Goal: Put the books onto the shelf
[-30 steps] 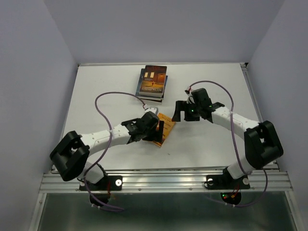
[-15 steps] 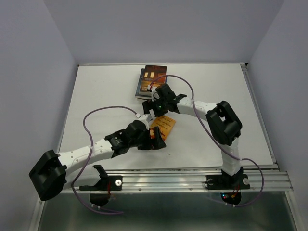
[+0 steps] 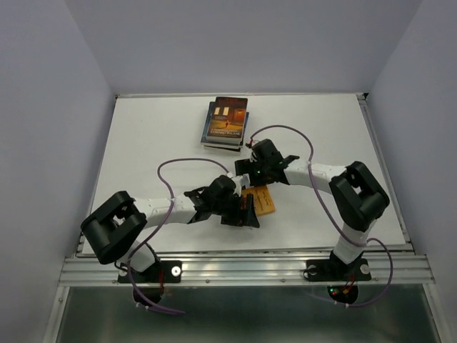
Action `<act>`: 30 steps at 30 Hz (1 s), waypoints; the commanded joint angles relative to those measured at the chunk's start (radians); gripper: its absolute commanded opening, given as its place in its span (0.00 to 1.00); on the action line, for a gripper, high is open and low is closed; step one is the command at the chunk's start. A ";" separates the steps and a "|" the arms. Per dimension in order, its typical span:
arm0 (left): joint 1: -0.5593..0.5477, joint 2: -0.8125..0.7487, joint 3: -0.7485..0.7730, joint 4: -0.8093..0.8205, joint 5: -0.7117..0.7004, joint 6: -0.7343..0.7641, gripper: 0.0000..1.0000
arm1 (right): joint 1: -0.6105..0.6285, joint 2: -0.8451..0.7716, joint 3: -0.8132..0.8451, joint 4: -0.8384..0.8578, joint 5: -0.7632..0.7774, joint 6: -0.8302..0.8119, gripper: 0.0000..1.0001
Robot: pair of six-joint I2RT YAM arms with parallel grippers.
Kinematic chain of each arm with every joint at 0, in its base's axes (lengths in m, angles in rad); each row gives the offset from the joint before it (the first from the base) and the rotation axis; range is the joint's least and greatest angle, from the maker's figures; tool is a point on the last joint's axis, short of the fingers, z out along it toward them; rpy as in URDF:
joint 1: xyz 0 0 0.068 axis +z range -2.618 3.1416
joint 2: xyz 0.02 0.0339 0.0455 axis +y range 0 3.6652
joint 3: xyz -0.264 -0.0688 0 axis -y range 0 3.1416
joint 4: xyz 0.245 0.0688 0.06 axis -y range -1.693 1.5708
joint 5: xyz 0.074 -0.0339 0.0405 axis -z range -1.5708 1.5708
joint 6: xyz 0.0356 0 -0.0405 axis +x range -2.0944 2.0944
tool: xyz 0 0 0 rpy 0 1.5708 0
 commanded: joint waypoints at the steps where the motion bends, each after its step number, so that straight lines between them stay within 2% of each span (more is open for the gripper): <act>1: 0.008 0.053 0.063 0.006 -0.030 0.022 0.90 | -0.027 -0.120 -0.135 -0.048 0.065 0.078 1.00; 10: 0.054 0.194 0.171 -0.035 -0.128 0.045 0.91 | -0.037 -0.299 -0.292 -0.143 -0.001 0.158 0.98; 15: 0.153 0.242 0.185 -0.014 -0.144 0.045 0.92 | -0.047 -0.370 -0.326 -0.194 0.048 0.169 0.96; 23: 0.190 0.204 0.198 -0.019 -0.176 0.053 0.94 | -0.090 -0.350 -0.261 -0.175 0.134 0.244 0.96; 26: 0.222 0.204 0.176 0.011 -0.167 0.022 0.94 | -0.099 -0.333 -0.234 -0.139 0.125 0.245 0.94; 30: 0.227 0.225 0.175 0.063 -0.115 0.047 0.94 | -0.127 -0.272 -0.209 -0.105 0.082 0.250 0.85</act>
